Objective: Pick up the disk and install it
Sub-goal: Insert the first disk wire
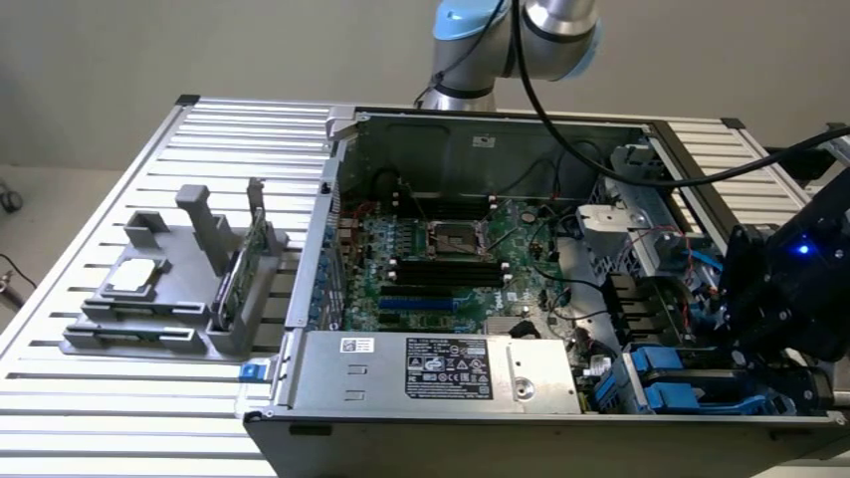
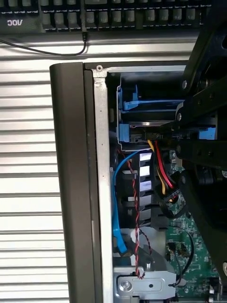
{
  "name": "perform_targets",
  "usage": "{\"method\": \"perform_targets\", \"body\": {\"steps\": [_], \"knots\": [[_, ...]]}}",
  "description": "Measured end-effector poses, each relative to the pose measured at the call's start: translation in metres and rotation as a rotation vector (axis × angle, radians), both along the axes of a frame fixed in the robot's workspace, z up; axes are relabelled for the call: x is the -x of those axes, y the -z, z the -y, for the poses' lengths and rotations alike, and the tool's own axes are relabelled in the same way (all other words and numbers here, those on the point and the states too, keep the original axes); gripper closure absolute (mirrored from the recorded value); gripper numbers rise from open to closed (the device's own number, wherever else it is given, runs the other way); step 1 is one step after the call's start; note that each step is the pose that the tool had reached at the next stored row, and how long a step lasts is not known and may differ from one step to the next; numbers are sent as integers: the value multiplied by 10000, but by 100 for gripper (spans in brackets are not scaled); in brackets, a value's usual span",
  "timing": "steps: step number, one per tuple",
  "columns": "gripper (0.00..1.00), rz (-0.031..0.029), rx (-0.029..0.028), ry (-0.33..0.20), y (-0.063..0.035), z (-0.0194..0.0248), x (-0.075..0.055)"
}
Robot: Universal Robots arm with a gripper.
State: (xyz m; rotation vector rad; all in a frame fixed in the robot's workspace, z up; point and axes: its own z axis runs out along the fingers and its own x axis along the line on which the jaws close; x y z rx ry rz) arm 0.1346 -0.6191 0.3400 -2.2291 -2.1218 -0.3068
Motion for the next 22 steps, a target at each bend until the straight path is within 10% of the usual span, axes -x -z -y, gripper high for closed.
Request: {"method": "perform_targets", "body": {"steps": [9, 15, 22], "knots": [[83, -94, 141, 96, -1, -25, -40], [83, -465, 234, 145, -1, -42, -68], [83, -624, 261, 146, 3, -47, -130]]}}
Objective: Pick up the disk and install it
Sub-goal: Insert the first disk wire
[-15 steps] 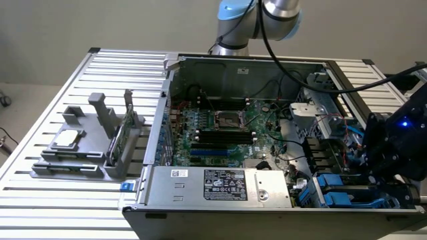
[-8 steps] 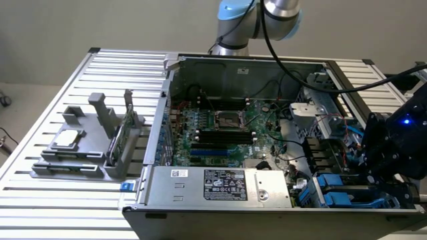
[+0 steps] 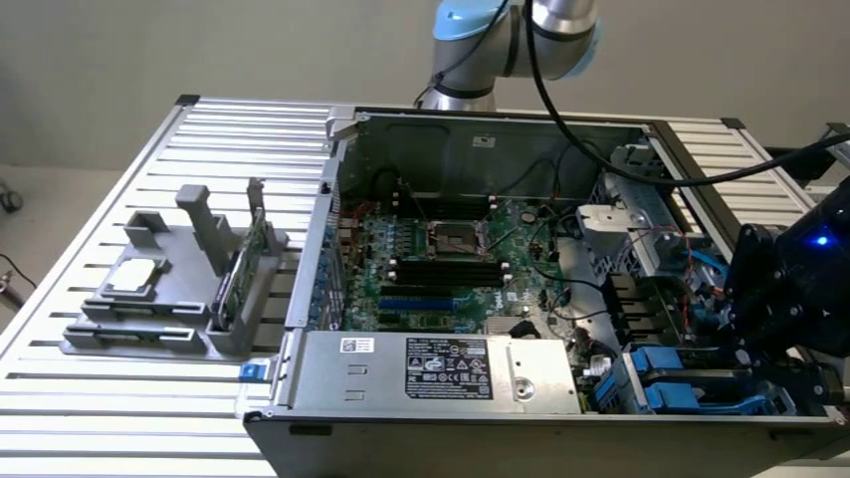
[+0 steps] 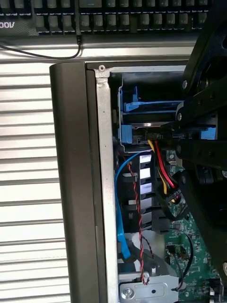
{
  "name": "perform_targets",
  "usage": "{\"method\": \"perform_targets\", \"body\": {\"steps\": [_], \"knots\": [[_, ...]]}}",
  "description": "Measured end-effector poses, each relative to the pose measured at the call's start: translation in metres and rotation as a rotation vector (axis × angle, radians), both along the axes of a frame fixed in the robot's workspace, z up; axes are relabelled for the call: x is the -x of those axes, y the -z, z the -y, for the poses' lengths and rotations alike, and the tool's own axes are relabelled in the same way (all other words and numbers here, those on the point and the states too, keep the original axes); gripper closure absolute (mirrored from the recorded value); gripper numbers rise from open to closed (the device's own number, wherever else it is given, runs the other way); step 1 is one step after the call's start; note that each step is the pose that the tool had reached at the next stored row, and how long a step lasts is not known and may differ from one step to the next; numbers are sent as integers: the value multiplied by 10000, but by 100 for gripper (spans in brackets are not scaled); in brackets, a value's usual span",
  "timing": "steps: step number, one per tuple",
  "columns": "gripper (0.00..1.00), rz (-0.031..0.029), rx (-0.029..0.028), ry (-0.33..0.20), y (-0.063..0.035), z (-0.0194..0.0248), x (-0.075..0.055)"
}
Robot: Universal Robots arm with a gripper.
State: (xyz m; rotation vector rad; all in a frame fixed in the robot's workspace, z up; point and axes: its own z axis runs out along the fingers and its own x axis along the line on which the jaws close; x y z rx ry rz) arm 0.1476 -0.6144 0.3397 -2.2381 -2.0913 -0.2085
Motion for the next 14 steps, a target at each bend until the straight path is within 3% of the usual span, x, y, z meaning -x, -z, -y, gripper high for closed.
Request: {"method": "perform_targets", "body": {"steps": [8, 14], "knots": [[83, -112, 28, -1, 4, -13, -5], [83, -158, 74, -1, 5, -37, -27]]}}
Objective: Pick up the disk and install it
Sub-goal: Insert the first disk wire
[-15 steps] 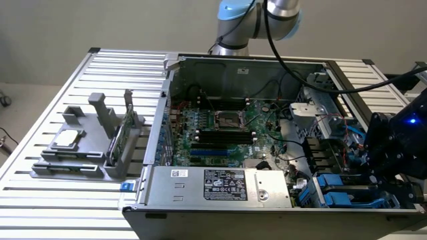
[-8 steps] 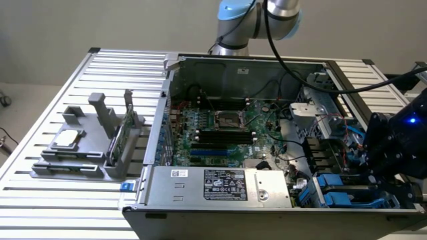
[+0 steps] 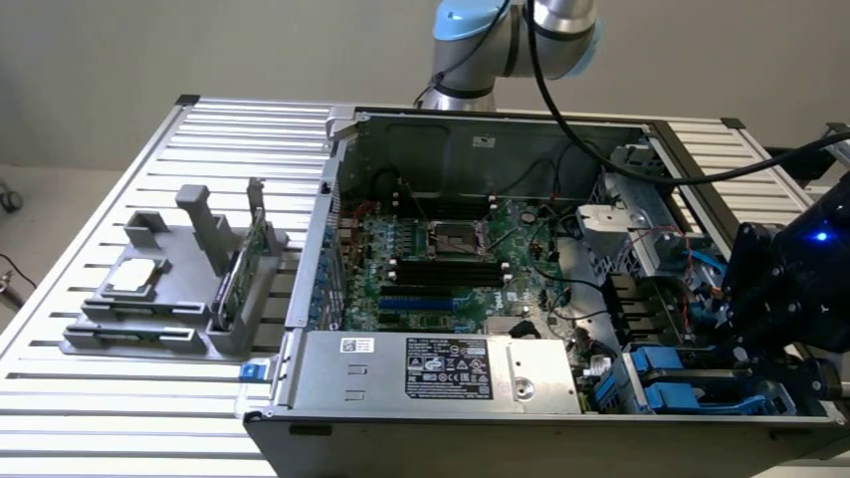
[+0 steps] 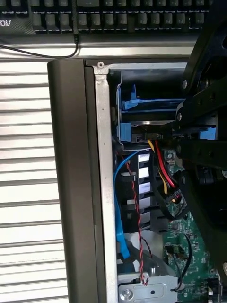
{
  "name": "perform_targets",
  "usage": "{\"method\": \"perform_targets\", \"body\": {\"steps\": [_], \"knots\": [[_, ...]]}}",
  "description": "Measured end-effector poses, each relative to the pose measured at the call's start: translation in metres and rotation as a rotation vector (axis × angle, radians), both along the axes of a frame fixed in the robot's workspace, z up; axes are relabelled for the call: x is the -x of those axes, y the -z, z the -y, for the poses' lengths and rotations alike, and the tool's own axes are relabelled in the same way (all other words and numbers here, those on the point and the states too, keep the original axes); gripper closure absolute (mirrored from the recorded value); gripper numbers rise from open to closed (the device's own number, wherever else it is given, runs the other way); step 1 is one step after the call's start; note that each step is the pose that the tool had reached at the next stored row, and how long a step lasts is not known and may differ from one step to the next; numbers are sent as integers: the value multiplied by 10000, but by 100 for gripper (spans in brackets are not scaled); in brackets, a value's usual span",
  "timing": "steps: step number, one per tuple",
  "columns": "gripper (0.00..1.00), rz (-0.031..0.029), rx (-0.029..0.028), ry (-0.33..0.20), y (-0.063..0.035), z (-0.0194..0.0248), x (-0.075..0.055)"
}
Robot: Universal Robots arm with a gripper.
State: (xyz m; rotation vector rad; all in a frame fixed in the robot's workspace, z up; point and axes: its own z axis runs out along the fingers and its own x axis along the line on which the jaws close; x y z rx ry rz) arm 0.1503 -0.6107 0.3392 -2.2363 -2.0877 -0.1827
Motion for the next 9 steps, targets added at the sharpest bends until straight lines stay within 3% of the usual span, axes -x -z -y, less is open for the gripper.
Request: {"method": "perform_targets", "body": {"steps": [9], "knots": [[83, -39, 88, 0, 12, -17, -2]]}}
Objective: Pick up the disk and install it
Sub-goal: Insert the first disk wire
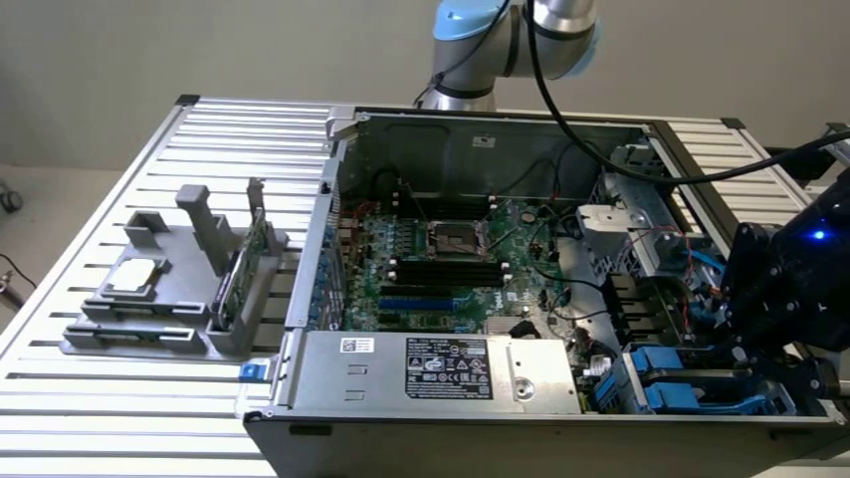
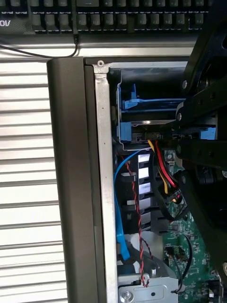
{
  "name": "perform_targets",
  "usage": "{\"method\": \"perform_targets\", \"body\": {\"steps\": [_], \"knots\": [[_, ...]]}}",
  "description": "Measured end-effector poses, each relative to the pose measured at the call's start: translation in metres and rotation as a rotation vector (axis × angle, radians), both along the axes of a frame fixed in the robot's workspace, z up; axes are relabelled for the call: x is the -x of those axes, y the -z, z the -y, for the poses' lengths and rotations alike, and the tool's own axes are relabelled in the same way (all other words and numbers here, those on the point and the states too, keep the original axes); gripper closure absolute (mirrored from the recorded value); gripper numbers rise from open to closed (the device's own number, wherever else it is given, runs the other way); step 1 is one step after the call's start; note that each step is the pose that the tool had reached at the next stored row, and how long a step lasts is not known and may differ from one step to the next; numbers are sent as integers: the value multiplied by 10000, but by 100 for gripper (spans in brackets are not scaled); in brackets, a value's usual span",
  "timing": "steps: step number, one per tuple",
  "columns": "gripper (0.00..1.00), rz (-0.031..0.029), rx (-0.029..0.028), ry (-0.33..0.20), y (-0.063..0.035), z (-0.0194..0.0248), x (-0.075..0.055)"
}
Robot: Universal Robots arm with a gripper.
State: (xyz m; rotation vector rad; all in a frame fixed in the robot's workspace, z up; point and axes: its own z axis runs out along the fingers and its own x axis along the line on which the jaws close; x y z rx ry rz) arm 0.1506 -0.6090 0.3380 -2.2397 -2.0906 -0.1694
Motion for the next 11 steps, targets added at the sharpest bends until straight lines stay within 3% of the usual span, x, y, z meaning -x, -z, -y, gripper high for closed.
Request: {"method": "perform_targets", "body": {"steps": [11], "knots": [[83, -8, 42, 0, 15, -7, -5]]}}
